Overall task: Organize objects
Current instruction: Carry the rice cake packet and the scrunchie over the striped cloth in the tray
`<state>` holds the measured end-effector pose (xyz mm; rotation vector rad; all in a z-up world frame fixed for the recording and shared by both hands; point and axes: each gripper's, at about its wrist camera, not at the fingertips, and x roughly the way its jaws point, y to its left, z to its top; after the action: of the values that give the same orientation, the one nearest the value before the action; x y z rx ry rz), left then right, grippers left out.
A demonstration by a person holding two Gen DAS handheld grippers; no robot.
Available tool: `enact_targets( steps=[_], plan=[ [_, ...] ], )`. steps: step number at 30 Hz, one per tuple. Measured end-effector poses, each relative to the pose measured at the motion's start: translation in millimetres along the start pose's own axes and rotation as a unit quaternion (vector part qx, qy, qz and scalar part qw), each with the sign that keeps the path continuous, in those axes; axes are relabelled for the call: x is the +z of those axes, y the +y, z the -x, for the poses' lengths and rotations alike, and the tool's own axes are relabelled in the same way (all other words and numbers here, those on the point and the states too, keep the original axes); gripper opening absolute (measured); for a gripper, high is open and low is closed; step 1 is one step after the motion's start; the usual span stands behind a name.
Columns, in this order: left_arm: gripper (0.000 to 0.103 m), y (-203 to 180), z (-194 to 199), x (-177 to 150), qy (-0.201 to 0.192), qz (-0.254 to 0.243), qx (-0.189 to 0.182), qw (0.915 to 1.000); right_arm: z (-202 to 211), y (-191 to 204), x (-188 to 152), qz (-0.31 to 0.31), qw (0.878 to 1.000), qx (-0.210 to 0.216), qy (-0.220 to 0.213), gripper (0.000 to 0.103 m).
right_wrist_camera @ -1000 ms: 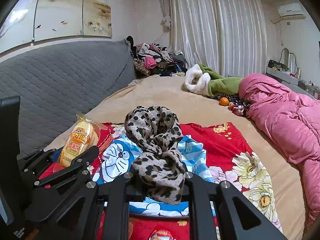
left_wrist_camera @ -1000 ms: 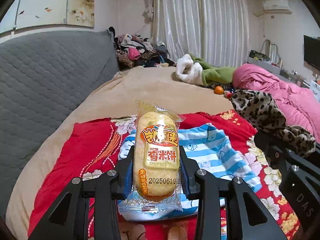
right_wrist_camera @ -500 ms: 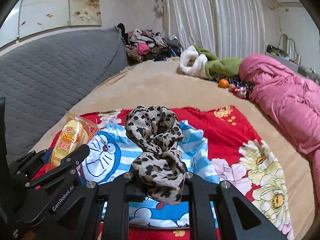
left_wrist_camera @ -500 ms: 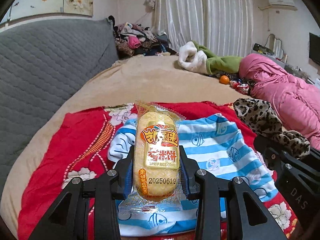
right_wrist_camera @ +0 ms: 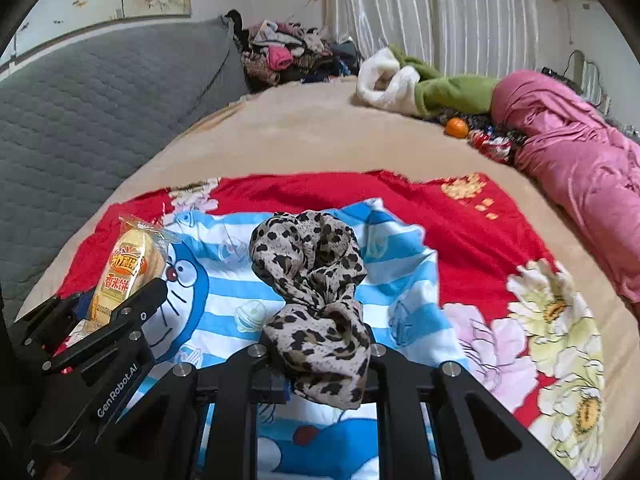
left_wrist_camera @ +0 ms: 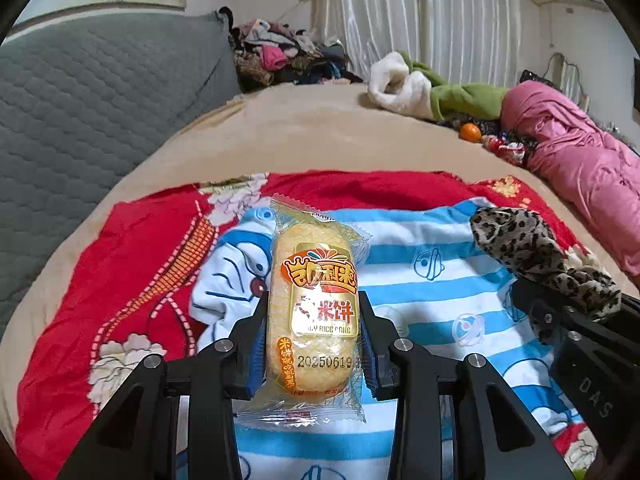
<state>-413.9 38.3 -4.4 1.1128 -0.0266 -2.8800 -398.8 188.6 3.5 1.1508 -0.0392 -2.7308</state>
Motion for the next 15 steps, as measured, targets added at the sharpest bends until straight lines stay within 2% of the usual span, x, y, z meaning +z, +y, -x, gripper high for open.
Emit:
enact_targets(
  steps=[7,15],
  plan=[
    [0.039,-11,-33,-3,0.033,-0.010,0.002,0.9994,-40,5,-1,0.014,0.999,-0.014,0.046,0.016],
    [0.039,-14,-58,-7,0.066,-0.014,0.006,0.9977,-64,10,-3,0.028,0.997,-0.029,0.069,0.016]
  ],
)
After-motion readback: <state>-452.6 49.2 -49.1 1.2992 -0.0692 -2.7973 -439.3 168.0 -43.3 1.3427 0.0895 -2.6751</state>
